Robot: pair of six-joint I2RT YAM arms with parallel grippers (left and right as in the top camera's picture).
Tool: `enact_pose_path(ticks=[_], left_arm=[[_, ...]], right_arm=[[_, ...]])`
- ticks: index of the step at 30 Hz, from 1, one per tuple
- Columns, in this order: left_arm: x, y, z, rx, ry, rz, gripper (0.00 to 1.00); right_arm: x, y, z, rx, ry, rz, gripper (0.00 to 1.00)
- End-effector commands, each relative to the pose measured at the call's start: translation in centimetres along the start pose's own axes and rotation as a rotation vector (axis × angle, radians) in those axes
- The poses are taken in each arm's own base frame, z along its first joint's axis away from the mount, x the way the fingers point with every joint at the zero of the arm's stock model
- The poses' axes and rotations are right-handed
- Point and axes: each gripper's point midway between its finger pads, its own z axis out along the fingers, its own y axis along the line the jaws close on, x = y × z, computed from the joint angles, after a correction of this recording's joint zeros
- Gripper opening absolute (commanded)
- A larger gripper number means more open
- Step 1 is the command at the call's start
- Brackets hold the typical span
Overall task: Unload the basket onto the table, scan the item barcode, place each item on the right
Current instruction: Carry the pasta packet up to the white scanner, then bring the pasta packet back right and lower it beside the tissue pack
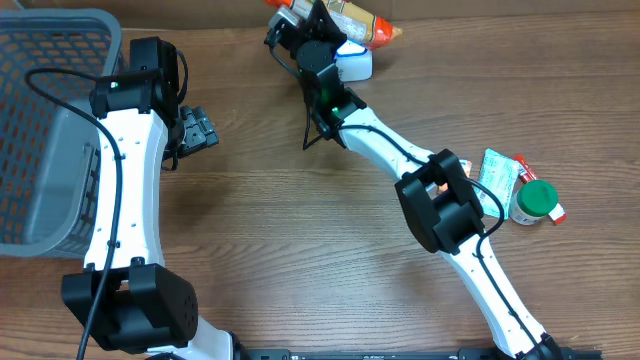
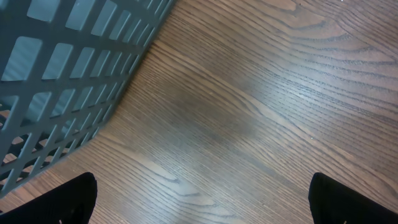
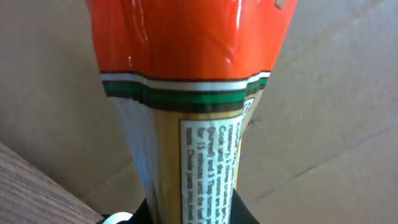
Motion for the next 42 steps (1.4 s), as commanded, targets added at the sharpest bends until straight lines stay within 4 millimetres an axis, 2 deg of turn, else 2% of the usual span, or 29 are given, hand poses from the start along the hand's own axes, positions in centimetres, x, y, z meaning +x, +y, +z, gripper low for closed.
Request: enact_pose_path(ticks=[1,2,3,5,6,7,8,10,12,15,17,19,23,25,27,30,34,38,40,42], left_arm=[[-0.4,0.0,-0.4,0.006,-0.012,0.017,1.00],[-0.4,0.0,-0.4,0.006,-0.012,0.017,1.00],[-0.4,0.0,-0.4,0.006,-0.012,0.017,1.00],[-0.4,0.0,-0.4,0.006,-0.012,0.017,1.00],[-0.4,0.0,-0.4,0.006,-0.012,0.017,1.00],[-0.4,0.0,-0.4,0.006,-0.012,0.017,1.00],[-0.4,0.0,-0.4,0.006,-0.012,0.017,1.00],[-0.4,0.0,-0.4,0.006,-0.012,0.017,1.00],[-0.4,0.0,-0.4,0.006,-0.012,0.017,1.00],[-0.4,0.0,-0.4,0.006,-0.012,0.017,1.00],[-0.4,0.0,-0.4,0.006,-0.012,0.017,1.00],[-0.4,0.0,-0.4,0.005,-0.012,0.017,1.00],[-0.4,0.0,-0.4,0.006,-0.012,0.017,1.00],[-0.4,0.0,-0.4,0.006,-0.012,0.017,1.00],[-0.4,0.0,-0.4,0.006,-0.012,0.017,1.00],[-0.4,0.0,-0.4,0.006,-0.012,0.017,1.00],[-0.4,0.0,-0.4,0.006,-0.012,0.017,1.00],[-0.4,0.0,-0.4,0.006,-0.012,0.017,1.00],[-0.4,0.0,-0.4,0.006,-0.012,0.017,1.00],[-0.4,0.0,-0.4,0.006,-0.012,0.017,1.00]], right_arm=[[-3.4,-4.7,-0.4,0.104,-0.068,0.159,0.03],[-3.5,-5.5,-0.5,0.139,-0.072,0.195,0.03],[-3.6,-8.6,-1.0,0.254,-0.054,0.277,0.03],[-3.9,-11.4,-1.5,0.330,-0.020,0.318,0.03],[-4.1,-12.7,-1.8,0.353,-0.003,0.327,0.03],[-4.8,-15.1,-2.2,0.365,0.026,0.323,0.03],[-5.3,-16.1,-2.5,0.351,0.039,0.311,0.03],[-6.2,-17.5,-3.1,0.300,0.068,0.276,0.03],[-6.2,-18.2,-3.8,0.226,0.126,0.224,0.03],[-4.6,-18.4,-5.6,0.112,0.249,0.230,0.03],[-1.8,-18.6,-7.6,0.047,0.384,0.314,0.03],[1.4,-17.5,-9.7,-0.050,0.519,0.415,0.03],[8.2,-11.2,-15.4,-0.491,0.873,0.541,0.04],[11.4,-8.9,-18.6,-0.655,1.063,0.594,0.04],[13.9,-7.7,-20.7,-0.729,1.206,0.646,0.04],[17.8,-5.8,-23.0,-0.749,1.389,0.717,0.04],[21.3,-3.7,-24.7,-0.706,1.524,0.768,0.04],[23.7,-1.8,-25.7,-0.689,1.559,0.750,0.04],[25.1,-2.1,-26.2,-0.640,1.579,0.696,0.04],[27.5,-3.8,-26.8,-0.523,1.609,0.562,0.05]])
